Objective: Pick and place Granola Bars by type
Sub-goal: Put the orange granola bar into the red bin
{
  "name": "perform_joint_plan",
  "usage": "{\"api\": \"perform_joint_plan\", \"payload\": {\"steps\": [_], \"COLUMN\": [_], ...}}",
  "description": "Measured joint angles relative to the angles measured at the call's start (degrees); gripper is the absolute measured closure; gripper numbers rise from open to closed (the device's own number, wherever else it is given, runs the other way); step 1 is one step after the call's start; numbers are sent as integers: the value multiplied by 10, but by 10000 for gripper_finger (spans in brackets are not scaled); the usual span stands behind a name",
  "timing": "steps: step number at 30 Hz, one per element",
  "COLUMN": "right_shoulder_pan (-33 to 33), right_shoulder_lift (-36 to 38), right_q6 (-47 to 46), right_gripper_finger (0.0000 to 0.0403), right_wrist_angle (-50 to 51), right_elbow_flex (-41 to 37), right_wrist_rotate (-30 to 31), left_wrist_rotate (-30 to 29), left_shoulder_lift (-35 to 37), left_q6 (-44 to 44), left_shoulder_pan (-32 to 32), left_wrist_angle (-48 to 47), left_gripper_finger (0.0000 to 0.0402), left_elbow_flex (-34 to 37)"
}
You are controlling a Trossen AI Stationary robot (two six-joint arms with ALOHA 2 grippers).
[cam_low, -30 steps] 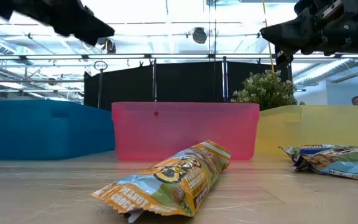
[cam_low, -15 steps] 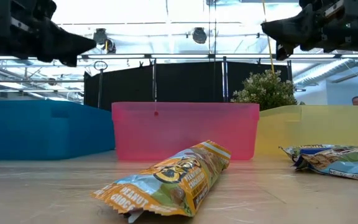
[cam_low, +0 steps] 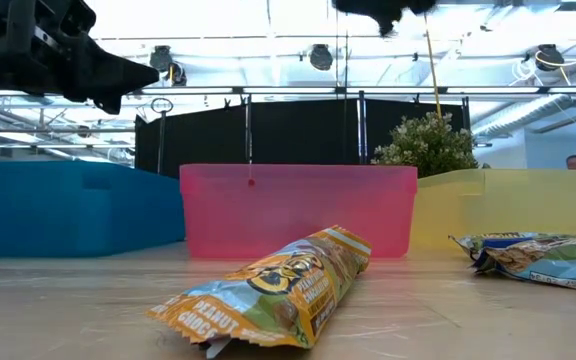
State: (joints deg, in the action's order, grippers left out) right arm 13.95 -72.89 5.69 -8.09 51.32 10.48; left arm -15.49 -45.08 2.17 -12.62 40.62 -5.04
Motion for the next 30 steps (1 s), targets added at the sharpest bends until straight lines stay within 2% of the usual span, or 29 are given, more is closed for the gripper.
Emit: {"api": "perform_joint_plan", "payload": {"steps": [3, 6, 10, 12, 14, 16, 17, 22, 30], "right_shoulder_pan": [35, 55, 70, 72, 67, 66, 67, 88, 91], "right_shoulder_lift": [-101, -204, -326, -372, -408, -430, -438, -452, -451], "right_q6": [24, 4, -19, -19, -8, 41, 72, 189, 227], "right_gripper_finger": [403, 403, 403, 403, 403, 403, 403, 403, 400], "right_wrist_angle": [145, 276, 385, 408, 420, 423, 424, 431, 306], "right_elbow_flex": [133, 269, 433, 488, 524, 533, 532, 501, 405], "right_wrist_rotate": [-1, -1, -4, -45, -150, -246, -256, -158, -149], "left_wrist_rotate": [0, 4, 5, 4, 4, 4, 4, 4, 3], "left_shoulder_lift": [0, -2, -3, -3, -3, -3, -3, -3, -3], "left_q6": [0, -4, -16, -34, -52, -60, -59, -53, -79], "left_shoulder_pan": [0, 0, 0, 0, 0, 0, 0, 0, 0], "left_wrist_angle": [0, -4, -28, -35, -35, -33, -33, -42, -71], "left_gripper_finger": [386, 370, 358, 356, 356, 356, 355, 355, 355], "left_elbow_flex": [0, 0, 0, 0, 0, 0, 0, 0, 0]}}
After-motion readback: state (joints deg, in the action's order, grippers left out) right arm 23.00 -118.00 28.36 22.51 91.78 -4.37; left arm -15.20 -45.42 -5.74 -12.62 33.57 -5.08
